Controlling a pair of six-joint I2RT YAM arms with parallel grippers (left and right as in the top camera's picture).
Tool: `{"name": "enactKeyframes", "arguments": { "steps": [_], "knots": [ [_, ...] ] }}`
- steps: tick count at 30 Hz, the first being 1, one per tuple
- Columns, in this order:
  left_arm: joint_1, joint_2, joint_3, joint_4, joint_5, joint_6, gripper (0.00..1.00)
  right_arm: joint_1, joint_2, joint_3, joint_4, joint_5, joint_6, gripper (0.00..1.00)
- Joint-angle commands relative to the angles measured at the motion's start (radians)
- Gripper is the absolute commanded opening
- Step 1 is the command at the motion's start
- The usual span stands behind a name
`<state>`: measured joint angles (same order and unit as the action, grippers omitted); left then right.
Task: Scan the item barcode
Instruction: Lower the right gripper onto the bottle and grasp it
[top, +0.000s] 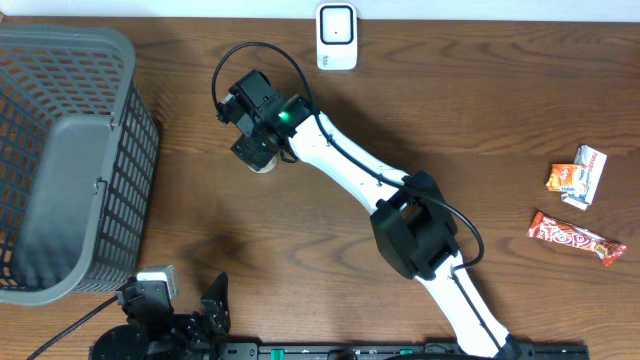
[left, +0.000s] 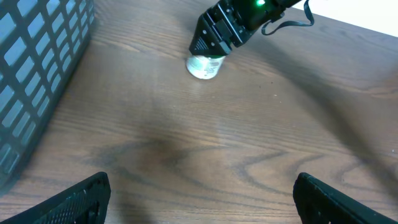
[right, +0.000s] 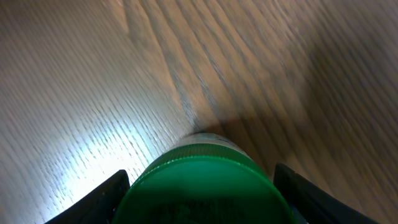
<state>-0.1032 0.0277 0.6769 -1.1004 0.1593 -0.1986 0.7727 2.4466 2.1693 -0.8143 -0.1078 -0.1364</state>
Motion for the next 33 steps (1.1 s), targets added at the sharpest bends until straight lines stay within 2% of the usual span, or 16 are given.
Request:
{"name": "enactKeyframes", "arguments": {
  "steps": [1, 4, 8, 9, 12, 16, 19, 22, 24, 26, 29, 33],
  "knots": [
    [-0.005, -0.002, 0.001, -0.001, 0.01, 0.002, 0.94, -0.005, -0.019, -0.003, -0.066, 0.119, 0.03, 0.65],
    [-0.005, -0.002, 0.001, -0.001, 0.01, 0.002, 0.94, -0.005, -0.075, -0.003, -0.14, 0.161, 0.109, 0.63],
    [-0.005, -0.002, 0.001, -0.001, 0.01, 0.002, 0.94, -0.01, -0.138, -0.003, -0.228, 0.229, 0.38, 0.64],
    [-0.005, -0.002, 0.001, -0.001, 0.01, 0.002, 0.94, -0.01, -0.141, -0.003, -0.239, 0.248, 0.454, 0.62],
    [-0.005, -0.002, 0.001, -0.001, 0.01, 0.002, 0.94, -0.01, -0.138, -0.007, -0.291, 0.354, 0.794, 0.58],
    [-0.005, -0.002, 0.001, -0.001, 0.01, 0.002, 0.94, -0.003, -0.137, -0.028, -0.305, 0.443, 1.101, 0.57],
    [-0.005, -0.002, 0.001, -0.001, 0.01, 0.002, 0.94, 0.008, -0.137, -0.076, -0.258, 0.529, 1.251, 0.57],
    [-0.005, -0.002, 0.001, -0.001, 0.01, 0.002, 0.94, 0.011, -0.137, -0.148, -0.171, 0.579, 1.265, 0.57],
    [-0.005, -0.002, 0.001, -0.001, 0.01, 0.002, 0.95, 0.011, -0.137, -0.195, -0.138, 0.581, 1.265, 0.6],
    [-0.005, -0.002, 0.001, -0.001, 0.01, 0.002, 0.94, 0.011, -0.146, -0.189, -0.149, 0.576, 1.22, 0.69],
    [-0.005, -0.002, 0.001, -0.001, 0.01, 0.002, 0.94, 0.004, -0.205, -0.151, -0.163, 0.49, 1.08, 0.99],
    [-0.005, -0.002, 0.001, -0.001, 0.01, 0.002, 0.94, -0.038, -0.293, -0.121, -0.221, 0.291, 0.967, 0.99]
  ]
}}
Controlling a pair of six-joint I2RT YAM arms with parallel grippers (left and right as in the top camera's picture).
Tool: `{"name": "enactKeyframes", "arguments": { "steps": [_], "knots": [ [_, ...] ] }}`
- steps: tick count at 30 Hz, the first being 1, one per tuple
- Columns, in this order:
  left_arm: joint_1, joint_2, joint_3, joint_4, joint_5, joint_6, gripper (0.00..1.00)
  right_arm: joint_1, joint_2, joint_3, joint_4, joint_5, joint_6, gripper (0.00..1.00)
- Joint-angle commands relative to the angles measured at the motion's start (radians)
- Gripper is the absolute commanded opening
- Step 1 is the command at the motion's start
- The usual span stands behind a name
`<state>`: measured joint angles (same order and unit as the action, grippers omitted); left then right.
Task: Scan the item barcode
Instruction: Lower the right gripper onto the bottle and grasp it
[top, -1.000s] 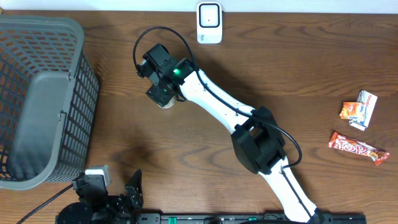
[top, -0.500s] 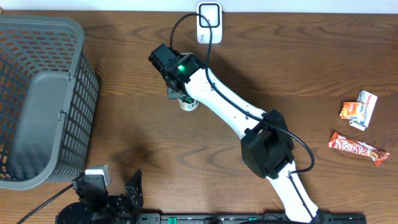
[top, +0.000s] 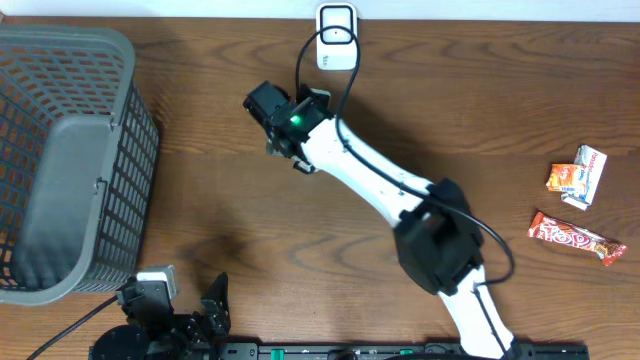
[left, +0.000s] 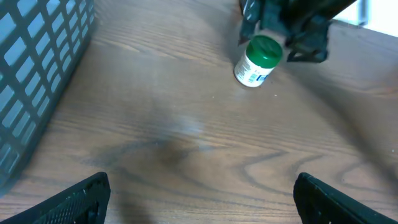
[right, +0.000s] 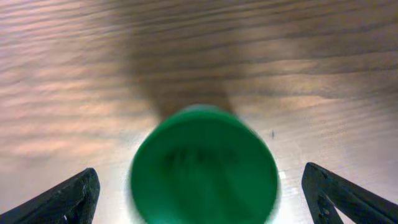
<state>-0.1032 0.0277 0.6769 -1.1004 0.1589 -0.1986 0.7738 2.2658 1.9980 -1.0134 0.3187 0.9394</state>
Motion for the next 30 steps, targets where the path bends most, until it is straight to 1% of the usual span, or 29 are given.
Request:
{"name": "enactKeyframes", "arguments": {
  "steps": [1, 6, 10, 17, 21, 30],
  "knots": [
    [-0.005, -0.002, 0.001, -0.001, 0.01, 0.002, 0.94, -0.049, -0.12, 0.05, -0.031, -0.16, -0.117, 0.99],
    [-0.005, -0.002, 0.001, -0.001, 0.01, 0.002, 0.95, -0.11, -0.109, 0.051, -0.088, -0.321, -0.203, 0.99],
    [-0.005, -0.002, 0.001, -0.001, 0.01, 0.002, 0.95, -0.137, -0.092, 0.051, -0.121, -0.351, -0.25, 0.99],
    [-0.005, -0.002, 0.001, -0.001, 0.01, 0.002, 0.95, -0.133, -0.074, 0.051, -0.105, -0.363, -0.257, 0.99],
    [-0.005, -0.002, 0.001, -0.001, 0.01, 0.002, 0.94, -0.121, -0.022, 0.051, -0.036, -0.4, -0.257, 0.99],
    [-0.005, -0.002, 0.001, -0.001, 0.01, 0.002, 0.94, -0.122, 0.078, 0.051, -0.012, -0.399, -0.245, 0.99]
  ]
}}
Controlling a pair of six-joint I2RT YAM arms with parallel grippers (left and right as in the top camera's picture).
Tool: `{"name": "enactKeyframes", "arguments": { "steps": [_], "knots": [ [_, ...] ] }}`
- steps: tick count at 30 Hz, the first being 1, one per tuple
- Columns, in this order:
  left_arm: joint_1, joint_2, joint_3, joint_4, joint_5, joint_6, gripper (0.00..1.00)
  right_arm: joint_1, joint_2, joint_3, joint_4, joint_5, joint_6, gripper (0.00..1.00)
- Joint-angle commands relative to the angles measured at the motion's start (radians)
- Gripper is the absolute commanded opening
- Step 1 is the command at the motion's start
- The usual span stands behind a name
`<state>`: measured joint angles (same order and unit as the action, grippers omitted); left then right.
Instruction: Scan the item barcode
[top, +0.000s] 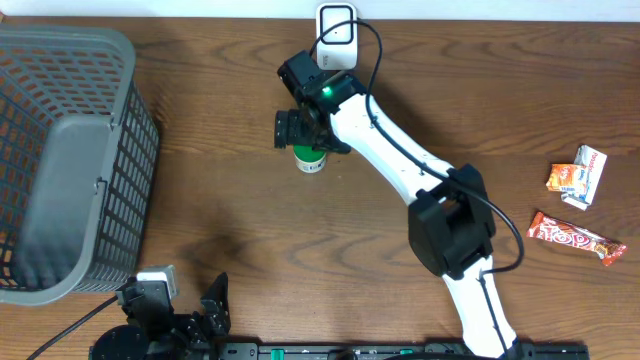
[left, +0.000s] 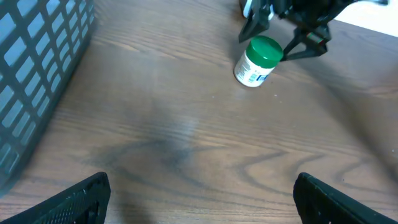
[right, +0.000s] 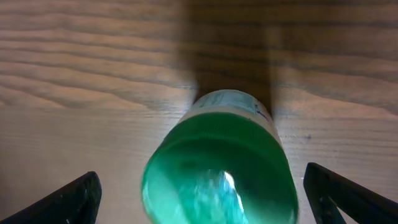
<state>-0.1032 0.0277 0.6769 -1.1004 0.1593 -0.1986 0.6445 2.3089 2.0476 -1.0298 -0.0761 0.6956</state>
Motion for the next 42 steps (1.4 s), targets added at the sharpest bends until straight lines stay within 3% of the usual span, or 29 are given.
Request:
{"name": "enactKeyframes", "arguments": {
  "steps": [1, 14, 28, 37, 42],
  "knots": [
    [-0.005, -0.002, 0.001, -0.001, 0.01, 0.002, 0.94, 0.007, 0.046, 0.001, 0.006, -0.004, 0.004, 0.99],
    [-0.005, -0.002, 0.001, -0.001, 0.01, 0.002, 0.94, 0.01, 0.08, 0.001, 0.008, 0.02, 0.025, 0.99],
    [-0.005, -0.002, 0.001, -0.001, 0.01, 0.002, 0.94, 0.017, 0.14, 0.001, -0.01, 0.022, 0.092, 0.88],
    [-0.005, -0.002, 0.001, -0.001, 0.01, 0.002, 0.94, 0.017, 0.14, 0.001, -0.018, 0.017, 0.19, 0.72],
    [-0.005, -0.002, 0.001, -0.001, 0.01, 0.002, 0.95, 0.016, 0.14, 0.001, 0.006, 0.018, 0.106, 0.76]
  ]
}}
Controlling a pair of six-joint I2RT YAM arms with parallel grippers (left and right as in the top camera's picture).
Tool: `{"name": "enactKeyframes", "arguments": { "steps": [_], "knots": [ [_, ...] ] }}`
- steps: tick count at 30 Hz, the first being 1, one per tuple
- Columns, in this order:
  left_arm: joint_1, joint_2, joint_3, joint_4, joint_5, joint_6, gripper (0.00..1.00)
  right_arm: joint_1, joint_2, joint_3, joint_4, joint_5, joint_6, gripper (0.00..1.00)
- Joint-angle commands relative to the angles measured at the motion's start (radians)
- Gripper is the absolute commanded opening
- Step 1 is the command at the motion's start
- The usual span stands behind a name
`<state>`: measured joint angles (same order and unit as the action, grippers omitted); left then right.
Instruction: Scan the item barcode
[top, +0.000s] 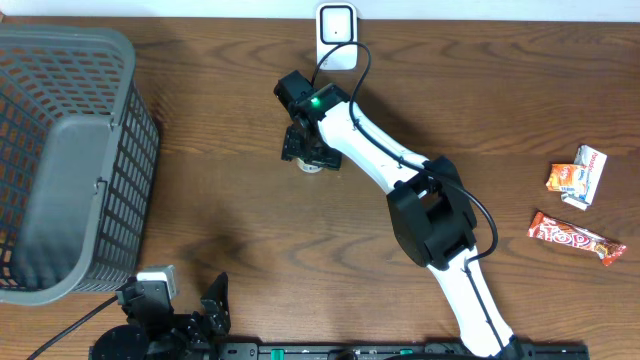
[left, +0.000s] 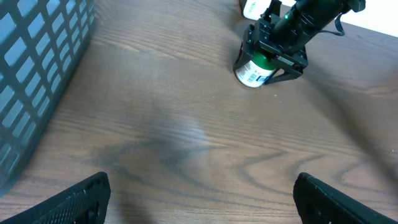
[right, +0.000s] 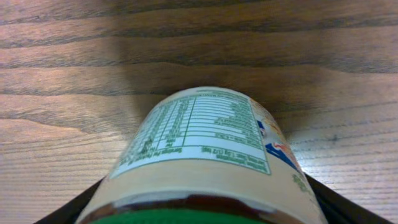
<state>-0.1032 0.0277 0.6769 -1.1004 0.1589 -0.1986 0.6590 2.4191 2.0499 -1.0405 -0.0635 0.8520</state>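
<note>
The item is a white bottle (top: 312, 166) with a green cap. It stands on the table just in front of the white scanner (top: 337, 35). The bottle (left: 251, 72) also shows at the top of the left wrist view, under the black right gripper (left: 272, 57). My right gripper (top: 307, 150) is lowered over it, open, one finger at each side. The label of the bottle (right: 205, 134) fills the right wrist view, between the fingers of the right gripper (right: 205, 190). My left gripper (left: 202, 183) is open and low over bare wood, far from the bottle.
A grey mesh basket (top: 70, 60) takes up the left side of the table, and the basket (left: 31, 68) also fills the left of the left wrist view. Two snack packs lie at the far right, an orange-white one (top: 578, 175) and a red bar (top: 575, 238).
My right gripper was open a little above the bottle's green cap. Now it sits lower, with the bottle's body between its fingers. The bottle and the left arm have not moved.
My right gripper was shut on the bottle left of the table's middle. Then the bottle stood nearer the scanner, and the gripper was open above it. It stayed open over the cap, and now it is down around the bottle.
</note>
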Motion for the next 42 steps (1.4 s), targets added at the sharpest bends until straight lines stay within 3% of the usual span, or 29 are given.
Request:
{"name": "enactKeyframes", "arguments": {
  "steps": [1, 8, 14, 23, 42],
  "knots": [
    [-0.005, -0.002, 0.001, -0.001, 0.01, 0.002, 0.94, 0.002, 0.029, -0.001, 0.025, 0.006, -0.106, 0.77],
    [-0.005, -0.002, 0.001, -0.001, 0.01, 0.002, 0.94, 0.001, 0.029, -0.001, 0.027, 0.01, -0.311, 0.8],
    [-0.005, -0.002, 0.001, -0.001, 0.01, 0.002, 0.94, 0.006, 0.029, 0.014, -0.013, -0.021, -0.238, 0.85],
    [-0.005, -0.002, 0.001, -0.001, 0.01, 0.002, 0.95, 0.01, 0.029, 0.172, -0.101, -0.035, -0.216, 0.86],
    [-0.005, -0.002, 0.001, -0.001, 0.01, 0.002, 0.94, 0.01, 0.084, 0.172, -0.097, -0.043, -0.176, 0.78]
  ]
}}
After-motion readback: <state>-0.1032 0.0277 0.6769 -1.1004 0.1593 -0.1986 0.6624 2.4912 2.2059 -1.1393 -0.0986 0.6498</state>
